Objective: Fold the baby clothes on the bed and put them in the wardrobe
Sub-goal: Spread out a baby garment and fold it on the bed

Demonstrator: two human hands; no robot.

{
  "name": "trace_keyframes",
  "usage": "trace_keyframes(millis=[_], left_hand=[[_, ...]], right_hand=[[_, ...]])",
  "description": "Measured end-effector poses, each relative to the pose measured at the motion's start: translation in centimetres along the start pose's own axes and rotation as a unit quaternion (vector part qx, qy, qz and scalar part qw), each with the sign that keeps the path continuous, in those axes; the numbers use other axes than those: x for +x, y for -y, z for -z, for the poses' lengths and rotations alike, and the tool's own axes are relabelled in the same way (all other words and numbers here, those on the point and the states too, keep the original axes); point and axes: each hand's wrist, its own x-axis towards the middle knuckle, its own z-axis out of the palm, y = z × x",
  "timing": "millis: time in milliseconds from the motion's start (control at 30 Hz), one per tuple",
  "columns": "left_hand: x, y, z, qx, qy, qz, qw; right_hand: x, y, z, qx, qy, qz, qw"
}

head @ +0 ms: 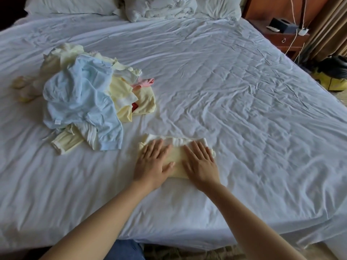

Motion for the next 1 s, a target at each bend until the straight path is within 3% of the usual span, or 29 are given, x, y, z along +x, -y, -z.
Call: trace_keyframes(millis=[133, 300, 400, 500, 567, 700, 900, 1000], left_hand=[[-0.1, -0.4, -0.6, -0.012, 0.026, 0.04, 0.999], [0.9, -0.1, 1.4, -0.107, 0.116, 0.077, 0.985], [0.6, 0.8, 2.6, -0.195, 0.068, 0.09, 0.974], [-0.8, 1.7, 2.6, -0.179, -0.009, 0.127, 0.976], [-1.3, 1.9, 2.7, -0.181, 0.014, 0.189, 0.965], [-0.5, 1.5, 3.5, -0.185, 0.033, 0.256, 0.948], [1.1, 2.8, 4.1, -0.383, 0.028, 0.265, 0.885], [1.0, 2.6, 4.7, -0.43, 0.023, 0.259, 0.865]], right_hand=[[0.0, -0.1, -0.8, -0.002, -0.018, -0.013, 1.0], [0.8, -0.4, 0.3, 0.041, 0.063, -0.012, 0.997], [0.7, -0.5, 1.3, 0.097, 0.032, -0.035, 0.994], [-0.2, -0.3, 2.1, 0.092, -0.03, -0.109, 0.989], [-0.6, -0.1, 2.4, 0.106, -0.015, -0.17, 0.98], [0.0, 0.3, 2.7, 0.12, 0.007, -0.207, 0.971], [2.1, 0.4, 4.9, 0.222, 0.031, -0.24, 0.944], [2.1, 0.7, 6.1, 0.269, 0.03, -0.229, 0.935]])
